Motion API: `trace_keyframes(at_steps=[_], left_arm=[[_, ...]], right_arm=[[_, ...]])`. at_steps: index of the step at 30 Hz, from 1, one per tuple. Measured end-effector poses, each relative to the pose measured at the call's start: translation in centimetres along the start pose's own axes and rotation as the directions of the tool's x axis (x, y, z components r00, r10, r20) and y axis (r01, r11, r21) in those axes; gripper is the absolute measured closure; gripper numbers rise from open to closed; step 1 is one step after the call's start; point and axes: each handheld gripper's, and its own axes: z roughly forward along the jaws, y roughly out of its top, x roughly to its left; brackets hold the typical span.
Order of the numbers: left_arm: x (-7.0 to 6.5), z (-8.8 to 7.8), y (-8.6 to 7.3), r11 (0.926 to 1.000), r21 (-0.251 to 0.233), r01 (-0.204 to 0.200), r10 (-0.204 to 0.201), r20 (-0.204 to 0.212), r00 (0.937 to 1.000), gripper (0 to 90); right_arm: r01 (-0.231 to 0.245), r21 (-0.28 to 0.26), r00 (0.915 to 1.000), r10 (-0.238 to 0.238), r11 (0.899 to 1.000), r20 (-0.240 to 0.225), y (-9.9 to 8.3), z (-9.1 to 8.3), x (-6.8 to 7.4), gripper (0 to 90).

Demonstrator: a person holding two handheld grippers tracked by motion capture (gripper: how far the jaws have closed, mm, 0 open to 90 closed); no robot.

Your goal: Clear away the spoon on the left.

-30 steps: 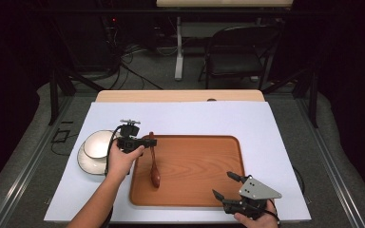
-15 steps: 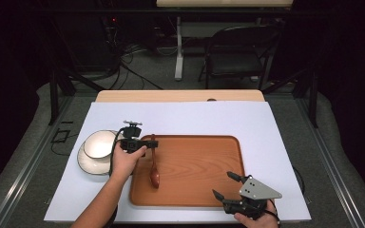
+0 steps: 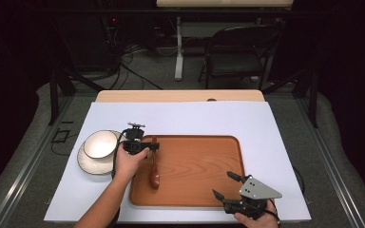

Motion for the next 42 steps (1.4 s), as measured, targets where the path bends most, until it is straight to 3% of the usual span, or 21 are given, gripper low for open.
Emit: trace_keyframes(at_steps=[7, 15, 25, 31, 34, 42], left_arm=[[-0.4, 0.3, -0.3, 1.0, -0.002, -0.008, 0.008, -0.061, 0.9981, 73.3], [-0.5, 0.5, -0.3, 1.0, 0.002, -0.01, 0.01, -0.085, 0.9963, 71.7], [-0.7, 0.5, -0.5, 0.9998, 0.009, -0.02, 0.021, -0.139, 0.9901, 60.8], [-0.8, 0.3, -0.5, 0.9998, -0.003, -0.018, 0.018, -0.146, 0.9892, 53.1], [-1.1, 0.0, -0.4, 0.9992, -0.011, -0.04, 0.037, -0.162, 0.9862, 52.5], [-1.4, -0.6, -0.3, 0.9986, -0.017, -0.049, 0.046, -0.16, 0.986, 52.0]], right_arm=[[0.003, 0.0, 1.0, -0.003, 1.0, 0.001, 0.0, 0.0, 0.0, 25.1], [0.0, 0.0, 1.0, 0.0, 1.0, 0.001, 0.0, 0.0, 0.0, 25.0], [0.003, -0.002, 1.0, -0.003, 1.0, 0.0, 0.0, 0.0, 0.0, 25.0], [0.0, -0.002, 1.0, 0.0, 1.0, 0.0, 0.0, 0.0, 0.0, 25.0], [0.002, -0.001, 1.0, -0.002, 1.0, 0.0, 0.0, 0.0, 0.0, 25.0], [-0.002, 0.0, 1.0, 0.002, 1.0, 0.0, 0.0, 0.0, 0.0, 25.0]])
